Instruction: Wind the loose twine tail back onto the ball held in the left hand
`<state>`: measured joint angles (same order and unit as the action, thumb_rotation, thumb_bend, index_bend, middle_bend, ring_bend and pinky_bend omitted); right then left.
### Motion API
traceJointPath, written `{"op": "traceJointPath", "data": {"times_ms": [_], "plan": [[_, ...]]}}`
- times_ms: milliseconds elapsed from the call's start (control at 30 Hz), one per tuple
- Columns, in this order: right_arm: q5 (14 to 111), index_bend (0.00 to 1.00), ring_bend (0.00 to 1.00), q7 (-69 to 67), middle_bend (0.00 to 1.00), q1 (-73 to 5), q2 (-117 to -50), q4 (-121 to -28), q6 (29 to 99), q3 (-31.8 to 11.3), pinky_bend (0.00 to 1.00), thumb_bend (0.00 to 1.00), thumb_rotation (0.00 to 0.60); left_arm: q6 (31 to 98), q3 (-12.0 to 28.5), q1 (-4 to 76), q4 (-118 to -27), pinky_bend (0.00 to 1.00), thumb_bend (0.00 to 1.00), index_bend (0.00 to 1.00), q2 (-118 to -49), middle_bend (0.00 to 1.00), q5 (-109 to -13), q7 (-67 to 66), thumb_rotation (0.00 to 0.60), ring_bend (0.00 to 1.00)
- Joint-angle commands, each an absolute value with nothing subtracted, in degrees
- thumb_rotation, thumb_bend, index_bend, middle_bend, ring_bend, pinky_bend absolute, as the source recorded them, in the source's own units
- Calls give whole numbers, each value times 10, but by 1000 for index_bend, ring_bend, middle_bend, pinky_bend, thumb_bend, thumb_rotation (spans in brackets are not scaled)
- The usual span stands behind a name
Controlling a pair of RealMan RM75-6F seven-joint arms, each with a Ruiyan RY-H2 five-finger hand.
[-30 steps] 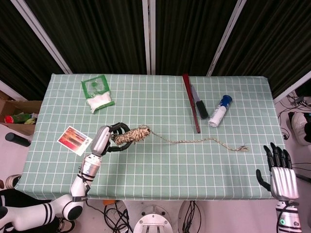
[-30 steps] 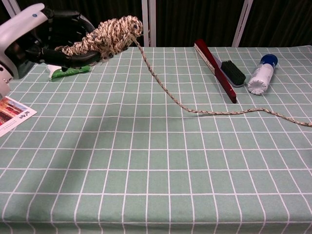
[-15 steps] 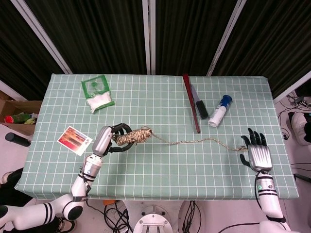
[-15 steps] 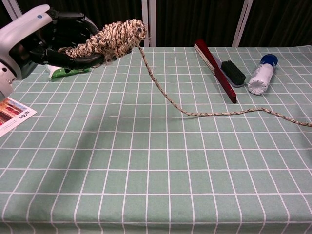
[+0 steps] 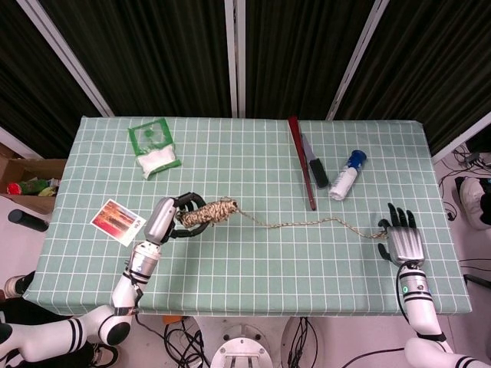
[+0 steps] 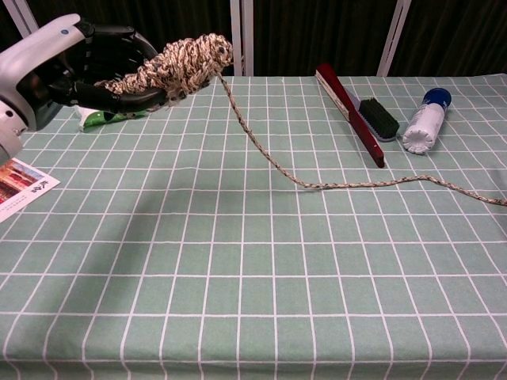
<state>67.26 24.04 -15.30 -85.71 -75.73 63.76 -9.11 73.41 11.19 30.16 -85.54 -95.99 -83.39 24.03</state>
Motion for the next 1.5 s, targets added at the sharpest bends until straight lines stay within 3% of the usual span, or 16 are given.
{"op": "traceJointPath", "data": {"times_ms": [33, 1233, 1500], "plan": [[669, 385, 0, 238, 19, -160, -868, -742, 637, -91, 0, 313, 600, 732, 109, 301, -848, 760, 418, 753, -963, 721, -834, 248, 600, 636], [681, 618, 0, 200, 67, -175, -909, -681, 648, -75, 0, 379, 600, 712, 111, 306, -828, 760, 419, 753, -969, 722, -820, 278, 600, 636], [689, 732, 0, 173, 93, -171, -910, -685, 667, -80, 0, 394, 600, 713, 114, 305, -835, 760, 418, 753, -965, 722, -822, 308, 600, 636]]}}
